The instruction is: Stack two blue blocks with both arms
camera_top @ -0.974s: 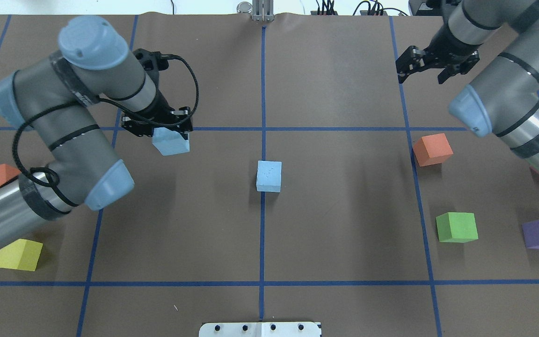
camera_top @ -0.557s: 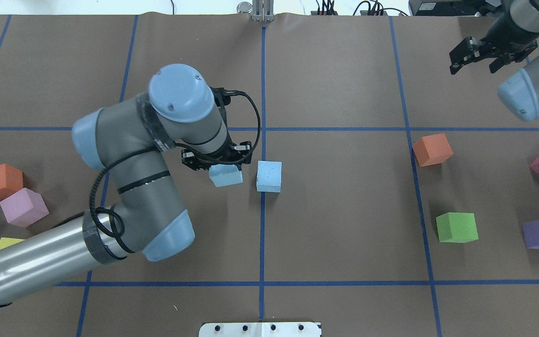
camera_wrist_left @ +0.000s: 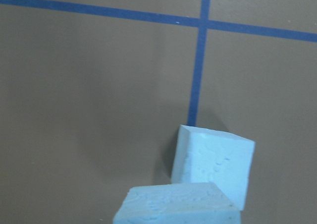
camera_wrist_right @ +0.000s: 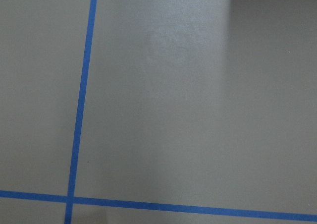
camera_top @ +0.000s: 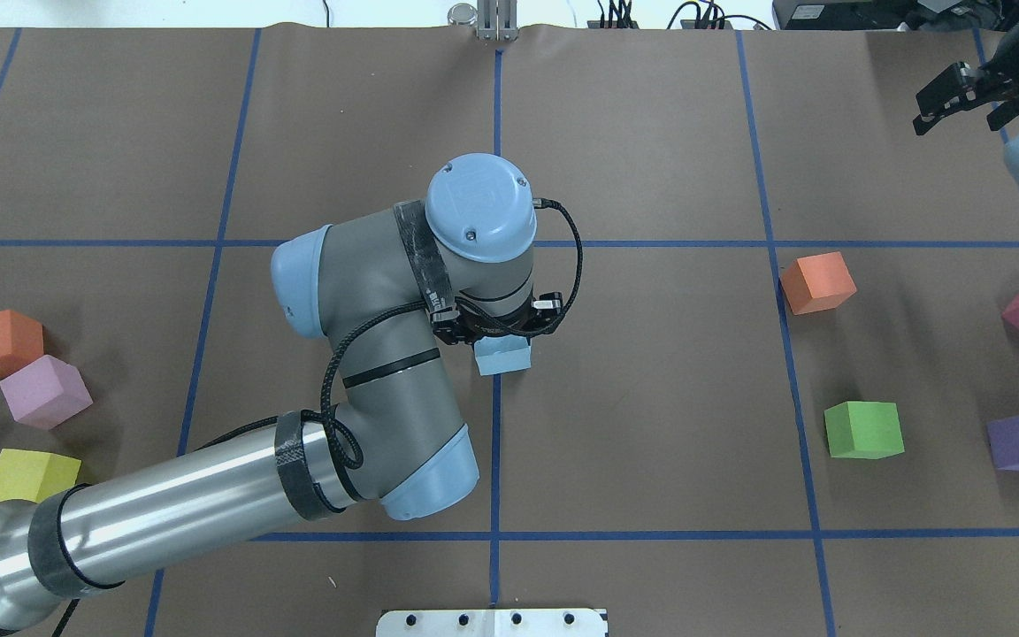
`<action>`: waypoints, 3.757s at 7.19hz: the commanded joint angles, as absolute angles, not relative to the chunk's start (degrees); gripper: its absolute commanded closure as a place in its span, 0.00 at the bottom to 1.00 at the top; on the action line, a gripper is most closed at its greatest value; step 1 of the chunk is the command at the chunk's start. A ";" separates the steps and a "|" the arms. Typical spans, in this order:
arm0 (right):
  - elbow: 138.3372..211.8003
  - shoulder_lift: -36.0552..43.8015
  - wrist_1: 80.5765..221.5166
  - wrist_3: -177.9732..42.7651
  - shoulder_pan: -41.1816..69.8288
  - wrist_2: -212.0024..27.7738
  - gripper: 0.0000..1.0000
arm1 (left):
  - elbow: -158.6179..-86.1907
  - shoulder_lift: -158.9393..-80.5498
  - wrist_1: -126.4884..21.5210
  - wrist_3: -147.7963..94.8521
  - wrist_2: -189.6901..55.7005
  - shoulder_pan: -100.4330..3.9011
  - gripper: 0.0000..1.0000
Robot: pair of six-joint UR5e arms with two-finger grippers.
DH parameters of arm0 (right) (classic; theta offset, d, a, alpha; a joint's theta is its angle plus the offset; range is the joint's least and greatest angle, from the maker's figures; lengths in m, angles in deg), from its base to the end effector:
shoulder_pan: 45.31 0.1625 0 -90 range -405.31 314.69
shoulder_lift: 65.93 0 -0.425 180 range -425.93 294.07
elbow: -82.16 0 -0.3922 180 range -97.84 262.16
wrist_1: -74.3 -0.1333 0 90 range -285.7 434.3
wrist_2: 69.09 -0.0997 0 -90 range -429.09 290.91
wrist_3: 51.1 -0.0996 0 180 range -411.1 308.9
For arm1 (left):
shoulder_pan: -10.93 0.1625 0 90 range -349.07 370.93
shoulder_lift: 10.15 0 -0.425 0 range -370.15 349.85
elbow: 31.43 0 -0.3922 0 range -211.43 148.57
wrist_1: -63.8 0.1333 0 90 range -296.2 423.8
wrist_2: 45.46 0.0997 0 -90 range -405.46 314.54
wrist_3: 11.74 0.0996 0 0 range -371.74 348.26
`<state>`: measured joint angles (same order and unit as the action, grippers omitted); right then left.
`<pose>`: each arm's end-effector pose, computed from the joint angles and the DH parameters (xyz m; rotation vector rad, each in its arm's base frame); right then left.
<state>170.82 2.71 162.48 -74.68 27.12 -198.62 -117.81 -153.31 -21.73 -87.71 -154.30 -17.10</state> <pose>-0.1279 -0.6355 0.4583 0.1030 -0.7660 -0.0319 0.5984 -0.4332 0.1149 -0.0112 0.8390 -0.1005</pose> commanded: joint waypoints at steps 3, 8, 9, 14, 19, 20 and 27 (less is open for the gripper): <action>170.76 3.24 162.28 -74.66 27.11 -198.56 0.00 | -114.67 -154.55 -22.42 -84.26 -152.51 -17.37 0.54; 170.84 3.24 162.28 -74.75 27.11 -198.56 0.00 | -113.53 -155.43 -22.69 -84.16 -152.42 -18.07 0.53; 170.84 3.24 162.28 -74.75 27.11 -198.56 0.00 | -113.52 -155.69 -22.78 -84.16 -152.42 -18.07 0.37; 170.84 3.24 162.28 -74.83 27.11 -198.56 0.00 | -116.40 -155.96 -21.82 -82.95 -153.82 -22.69 0.02; 171.54 4.03 162.10 -75.01 27.11 -198.47 0.00 | -118.53 -142.91 -20.58 -47.32 -175.40 -53.17 0.02; 171.29 4.03 162.10 -74.75 27.11 -198.38 0.00 | -119.93 -137.82 -20.67 -38.29 -178.15 -58.54 0.02; 171.28 8.41 162.28 -74.84 34.04 -200.74 0.00 | -126.62 -108.51 -29.71 -18.68 -187.93 -82.13 0.02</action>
